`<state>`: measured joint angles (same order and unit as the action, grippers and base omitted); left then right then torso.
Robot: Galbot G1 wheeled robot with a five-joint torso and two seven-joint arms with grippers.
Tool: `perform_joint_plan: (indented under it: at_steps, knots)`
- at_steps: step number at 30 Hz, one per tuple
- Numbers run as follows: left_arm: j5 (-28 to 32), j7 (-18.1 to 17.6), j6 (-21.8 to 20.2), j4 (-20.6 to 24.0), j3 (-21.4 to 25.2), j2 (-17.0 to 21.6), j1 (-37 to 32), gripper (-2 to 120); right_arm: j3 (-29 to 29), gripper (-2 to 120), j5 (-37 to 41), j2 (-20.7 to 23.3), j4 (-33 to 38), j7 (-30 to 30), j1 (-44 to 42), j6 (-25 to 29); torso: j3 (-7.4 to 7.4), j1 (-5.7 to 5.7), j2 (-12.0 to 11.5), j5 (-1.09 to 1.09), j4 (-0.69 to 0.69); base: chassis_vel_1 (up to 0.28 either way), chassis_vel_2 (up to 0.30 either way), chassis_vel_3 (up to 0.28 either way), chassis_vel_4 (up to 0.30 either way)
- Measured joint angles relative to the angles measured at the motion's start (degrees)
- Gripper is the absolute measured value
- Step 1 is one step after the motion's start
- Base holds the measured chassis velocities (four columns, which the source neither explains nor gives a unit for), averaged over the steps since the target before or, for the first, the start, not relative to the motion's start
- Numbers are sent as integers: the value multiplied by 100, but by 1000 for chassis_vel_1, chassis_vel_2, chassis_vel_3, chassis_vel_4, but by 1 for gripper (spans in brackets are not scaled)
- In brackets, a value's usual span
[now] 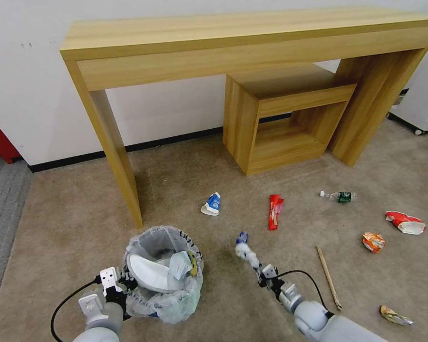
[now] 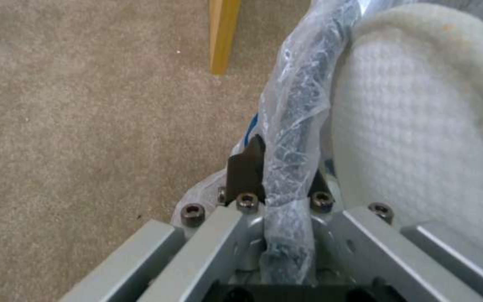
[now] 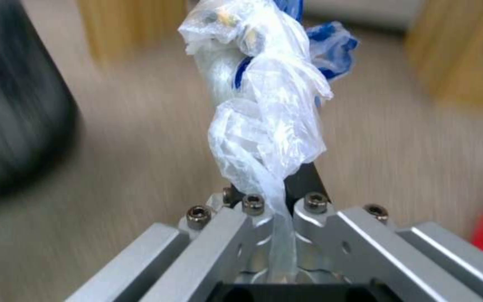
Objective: Pick up the trash bin and place the garbage on the floor into it.
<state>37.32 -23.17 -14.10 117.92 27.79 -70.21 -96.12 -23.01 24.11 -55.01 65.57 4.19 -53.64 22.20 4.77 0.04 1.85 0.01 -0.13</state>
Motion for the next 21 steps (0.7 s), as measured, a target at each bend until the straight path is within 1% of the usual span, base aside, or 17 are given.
perform_joint_plan:
  at_steps: [1,2,3,4,5,6,7,8,9,11,12,14,15,18,19,21]
  knots:
    - [9,-4,-1,-5,0,14,8,0,118,0,126,122,356,-111,-75,92,0,0,0,-1,0,0,0,0,0]
    - [19,-7,-4,-6,1,33,10,0,293,0,236,292,862,-253,-170,204,0,0,0,0,0,0,0,0,0]
    - [22,-14,-5,-6,5,53,12,0,468,0,312,510,1384,-477,-238,431,0,0,0,-1,0,0,0,0,0]
    - [22,-14,-5,-6,5,53,12,0,468,0,312,510,1384,-477,-238,431,0,0,0,-1,0,0,0,0,0]
    - [24,-15,-9,-6,5,56,15,0,546,0,343,617,1635,-678,-252,562,0,0,0,-2,0,0,0,0,0]
    - [24,-19,-16,-2,3,56,20,0,655,0,438,834,2137,-1157,-227,839,0,0,0,-1,0,0,0,0,0]
    - [24,-20,-20,6,-3,50,25,0,678,0,523,957,2446,-1474,-161,998,0,0,0,-2,0,0,0,0,0]
    - [24,-20,-20,6,-3,50,25,0,678,0,523,957,2446,-1474,-161,998,0,0,0,-2,0,0,0,0,0]
    - [21,-21,-25,23,-12,41,31,0,667,0,659,1073,2789,-1829,-58,1136,0,0,0,-2,1,0,0,0,0]
    - [18,-28,-45,74,-21,27,36,0,494,0,888,1182,3243,-2299,144,1267,0,0,0,-1,0,0,0,0,0]
    - [18,-28,-45,74,-21,27,36,0,494,0,888,1182,3243,-2299,144,1267,0,0,0,-1,0,0,0,0,0]
    - [17,-35,-61,117,-21,20,31,0,258,0,1023,1214,3404,-2552,341,1306,0,0,0,-1,0,0,0,0,0]
    - [17,-35,-61,117,-21,20,31,0,258,0,1023,1214,3404,-2552,341,1306,0,0,0,-1,0,0,0,0,0]
    - [13,-42,-77,178,-17,-9,0,0,-301,0,1118,1206,3359,-2756,826,1349,0,0,0,-1,0,0,0,0,0]
    - [13,-42,-77,178,-17,-9,0,0,-301,0,1118,1206,3359,-2756,826,1349,0,0,0,-1,0,0,0,0,0]
    - [-12,-44,-80,213,-11,-50,-31,0,-760,0,1158,1128,3169,-2763,1185,1353,0,0,0,-2,1,0,0,0,0]
